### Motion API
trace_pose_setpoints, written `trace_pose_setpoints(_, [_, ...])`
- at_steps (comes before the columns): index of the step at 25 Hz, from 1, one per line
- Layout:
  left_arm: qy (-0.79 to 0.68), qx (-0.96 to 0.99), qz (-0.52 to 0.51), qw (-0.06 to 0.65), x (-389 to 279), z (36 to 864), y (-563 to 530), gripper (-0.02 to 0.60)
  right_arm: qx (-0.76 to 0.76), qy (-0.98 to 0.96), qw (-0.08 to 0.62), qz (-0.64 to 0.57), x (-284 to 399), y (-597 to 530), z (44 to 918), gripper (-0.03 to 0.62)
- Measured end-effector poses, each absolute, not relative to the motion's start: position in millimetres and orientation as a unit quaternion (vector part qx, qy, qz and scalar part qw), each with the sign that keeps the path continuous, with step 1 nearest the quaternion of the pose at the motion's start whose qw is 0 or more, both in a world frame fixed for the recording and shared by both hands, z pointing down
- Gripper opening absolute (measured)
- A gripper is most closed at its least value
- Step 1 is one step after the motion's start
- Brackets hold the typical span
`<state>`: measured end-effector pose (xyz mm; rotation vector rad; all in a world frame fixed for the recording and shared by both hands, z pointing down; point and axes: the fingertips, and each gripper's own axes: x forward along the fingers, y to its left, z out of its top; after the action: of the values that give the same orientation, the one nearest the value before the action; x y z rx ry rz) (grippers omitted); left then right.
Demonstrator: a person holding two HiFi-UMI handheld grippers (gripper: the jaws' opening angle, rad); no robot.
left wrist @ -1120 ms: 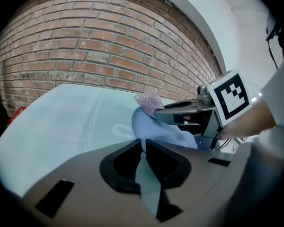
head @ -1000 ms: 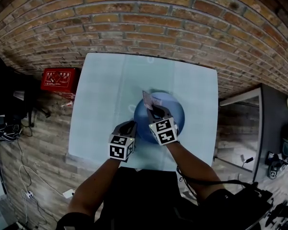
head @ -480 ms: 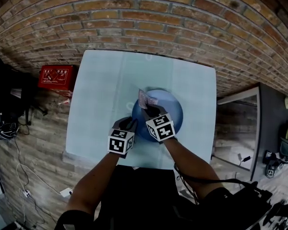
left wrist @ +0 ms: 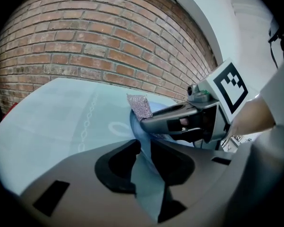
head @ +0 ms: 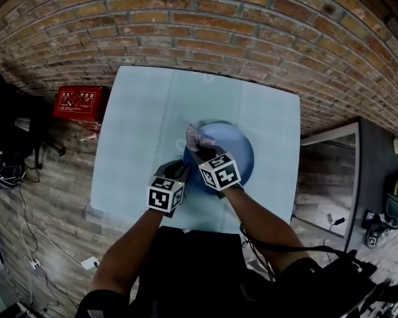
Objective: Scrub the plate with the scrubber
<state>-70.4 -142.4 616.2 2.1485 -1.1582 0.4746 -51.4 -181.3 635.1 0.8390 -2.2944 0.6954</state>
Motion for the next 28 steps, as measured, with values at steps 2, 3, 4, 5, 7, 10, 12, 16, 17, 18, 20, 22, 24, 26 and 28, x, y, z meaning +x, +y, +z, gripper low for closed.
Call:
trace_pose_setpoints(2, [-0.439,0.819,0.178,0.322,-72,615,-141,0.106,0.312,-0.863,0.295,0.266,-53,-181,635,0.069])
trace_pose_setpoints(3, [-0.44,0.82,0.178,0.321,-73,615,-141,0.106,0.309,-0.864,0.294,0.268,-54,-180,635,0.069])
trace_pose_setpoints(4, [-0.441,0.82,0.179,0.32,-74,614,-141,0.106,0.307,-0.864,0.294,0.27,-55,-179,635,0.069])
trace_pose_setpoints(5, [-0.442,0.819,0.178,0.319,-74,614,-141,0.106,0.304,-0.865,0.293,0.272,-56,-178,635,0.069])
trace_pose_setpoints(7, [-0.447,0.817,0.176,0.32,-76,613,-140,0.106,0.297,-0.866,0.29,0.278,-59,-174,635,0.069])
trace_pose_setpoints(10, [-0.448,0.816,0.171,0.322,-78,612,-137,0.104,0.284,-0.868,0.29,0.284,-63,-167,634,0.069])
trace_pose_setpoints(12, [-0.445,0.819,0.167,0.322,-78,611,-134,0.103,0.278,-0.87,0.294,0.282,-65,-163,634,0.069])
trace_pose_setpoints(16, [-0.445,0.819,0.159,0.326,-80,609,-129,0.104,0.269,-0.872,0.292,0.284,-68,-155,633,0.069])
trace_pose_setpoints(17, [-0.446,0.819,0.159,0.325,-81,609,-128,0.104,0.265,-0.873,0.291,0.288,-69,-153,633,0.069])
trace_pose_setpoints(18, [-0.448,0.818,0.159,0.323,-81,608,-126,0.104,0.261,-0.873,0.289,0.294,-70,-150,633,0.069])
trace_pose_setpoints(20, [-0.452,0.816,0.16,0.323,-84,608,-122,0.103,0.256,-0.87,0.274,0.319,-72,-145,633,0.069])
trace_pose_setpoints(22, [-0.46,0.811,0.159,0.327,-90,609,-119,0.103,0.257,-0.863,0.246,0.359,-73,-144,631,0.069])
trace_pose_setpoints(24, [-0.469,0.803,0.151,0.336,-95,610,-116,0.103,0.259,-0.858,0.234,0.377,-72,-145,628,0.069])
trace_pose_setpoints(26, [-0.478,0.795,0.139,0.347,-99,609,-113,0.103,0.263,-0.857,0.237,0.373,-71,-144,624,0.069])
trace_pose_setpoints(28, [-0.482,0.792,0.135,0.349,-100,609,-109,0.101,0.262,-0.857,0.24,0.373,-71,-141,624,0.069])
